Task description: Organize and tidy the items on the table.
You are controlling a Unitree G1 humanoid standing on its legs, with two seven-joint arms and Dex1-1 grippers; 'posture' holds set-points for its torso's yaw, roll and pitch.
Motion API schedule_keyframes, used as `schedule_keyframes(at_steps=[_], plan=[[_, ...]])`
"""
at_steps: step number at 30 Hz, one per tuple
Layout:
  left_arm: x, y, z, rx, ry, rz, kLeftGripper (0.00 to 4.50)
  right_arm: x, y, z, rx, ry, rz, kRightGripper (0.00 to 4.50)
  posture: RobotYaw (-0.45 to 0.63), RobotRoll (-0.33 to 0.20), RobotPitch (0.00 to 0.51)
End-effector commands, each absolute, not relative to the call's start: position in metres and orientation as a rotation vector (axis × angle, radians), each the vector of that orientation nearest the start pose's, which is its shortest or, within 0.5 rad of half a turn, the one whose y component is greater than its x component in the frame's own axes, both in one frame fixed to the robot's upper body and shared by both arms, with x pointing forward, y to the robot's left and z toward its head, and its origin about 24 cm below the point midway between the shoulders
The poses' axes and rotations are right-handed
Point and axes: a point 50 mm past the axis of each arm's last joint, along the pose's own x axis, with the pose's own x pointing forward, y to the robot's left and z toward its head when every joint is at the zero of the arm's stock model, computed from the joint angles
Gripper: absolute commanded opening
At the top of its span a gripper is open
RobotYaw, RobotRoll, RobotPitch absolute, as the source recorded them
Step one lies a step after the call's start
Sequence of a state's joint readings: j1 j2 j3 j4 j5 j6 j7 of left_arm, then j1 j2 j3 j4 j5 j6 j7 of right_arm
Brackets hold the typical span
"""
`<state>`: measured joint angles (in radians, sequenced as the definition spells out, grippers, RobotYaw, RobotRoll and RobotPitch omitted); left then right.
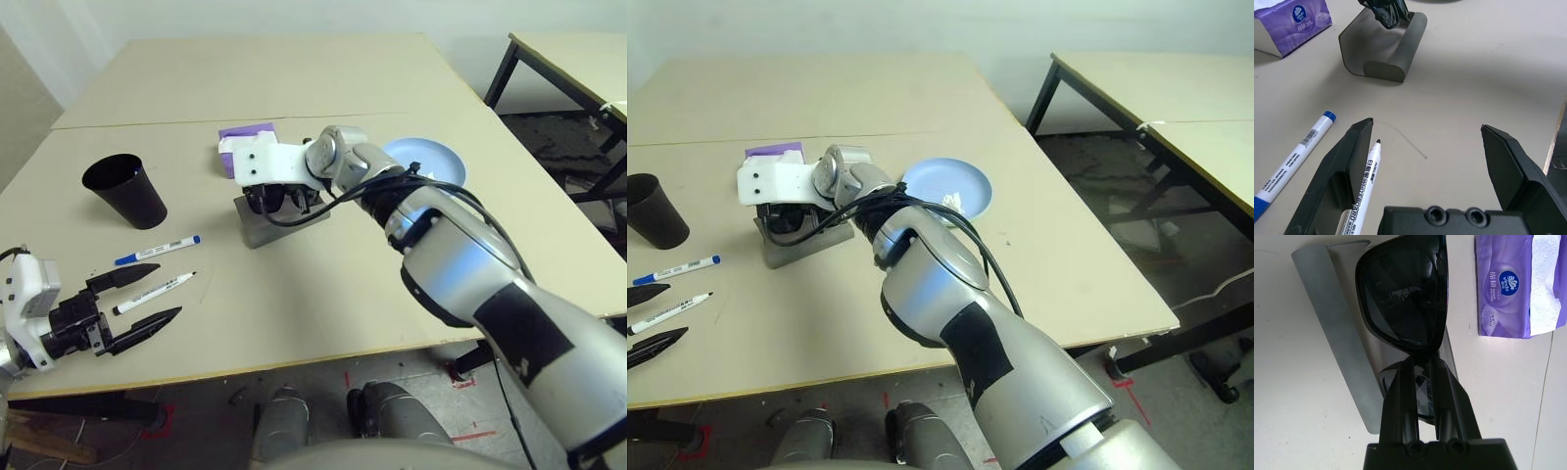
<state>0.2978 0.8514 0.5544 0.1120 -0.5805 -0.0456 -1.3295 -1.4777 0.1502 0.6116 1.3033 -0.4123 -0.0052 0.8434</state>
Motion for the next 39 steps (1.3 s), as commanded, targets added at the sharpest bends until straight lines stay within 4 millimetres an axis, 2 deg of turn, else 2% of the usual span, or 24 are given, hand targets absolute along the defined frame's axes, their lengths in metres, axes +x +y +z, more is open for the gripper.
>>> schedule_keyframes(at_steps=[1, 5, 13, 14, 17, 20, 24, 27, 28, 31, 32, 36, 39], plan=[[0.159, 0.351, 0.130, 0.297, 0.157, -0.794, 4.50, 0.326, 0.105, 0.151, -1.269, 0.144, 1.406, 0.11, 0.17, 0.000, 0.106], [0.160, 0.349, 0.132, 0.299, 0.151, -0.797, 4.50, 0.326, 0.104, 0.147, -1.272, 0.144, 1.401, 1.37, 0.17, 0.000, 0.108], [0.162, 0.347, 0.134, 0.301, 0.147, -0.800, 4.50, 0.327, 0.102, 0.144, -1.271, 0.157, 1.400, 4.35, 0.16, 0.000, 0.106], [0.163, 0.347, 0.134, 0.302, 0.146, -0.800, 4.50, 0.327, 0.101, 0.144, -1.269, 0.160, 1.401, 4.47, 0.16, 0.000, 0.105], [0.167, 0.346, 0.135, 0.303, 0.142, -0.802, 4.50, 0.328, 0.100, 0.147, -1.243, 0.173, 1.411, 4.47, 0.14, 0.000, 0.101], [0.173, 0.345, 0.137, 0.284, 0.115, -0.786, 4.50, 0.331, 0.097, 0.159, -1.127, 0.205, 1.453, 4.47, 0.12, 0.000, 0.097], [0.178, 0.344, 0.138, 0.274, 0.084, -0.738, 4.50, 0.344, 0.078, 0.189, -0.953, 0.207, 1.488, 4.47, 0.10, 0.000, 0.094], [0.181, 0.344, 0.135, 0.278, 0.081, -0.700, 4.50, 0.352, 0.046, 0.212, -0.764, 0.240, 1.542, 4.47, 0.10, 0.000, 0.095], [0.182, 0.344, 0.133, 0.276, 0.078, -0.675, 4.50, 0.352, 0.028, 0.220, -0.692, 0.239, 1.558, 4.47, 0.10, 0.000, 0.096], [0.185, 0.345, 0.128, 0.260, 0.068, -0.614, 4.50, 0.338, -0.025, 0.229, -0.508, 0.263, 1.566, 4.47, 0.09, 0.000, 0.095], [0.186, 0.345, 0.127, 0.260, 0.066, -0.603, 4.50, 0.332, -0.035, 0.229, -0.477, 0.275, 1.562, 4.47, 0.09, 0.000, 0.095], [0.199, 0.341, 0.124, 0.267, 0.071, -0.522, 4.50, 0.301, -0.098, 0.205, -0.203, 0.240, 1.522, 4.47, 0.05, 0.000, 0.095], [0.211, 0.338, 0.124, 0.278, 0.083, -0.480, 4.50, 0.282, -0.124, 0.178, -0.175, 0.252, 1.457, 4.47, 0.02, 0.000, 0.098]])
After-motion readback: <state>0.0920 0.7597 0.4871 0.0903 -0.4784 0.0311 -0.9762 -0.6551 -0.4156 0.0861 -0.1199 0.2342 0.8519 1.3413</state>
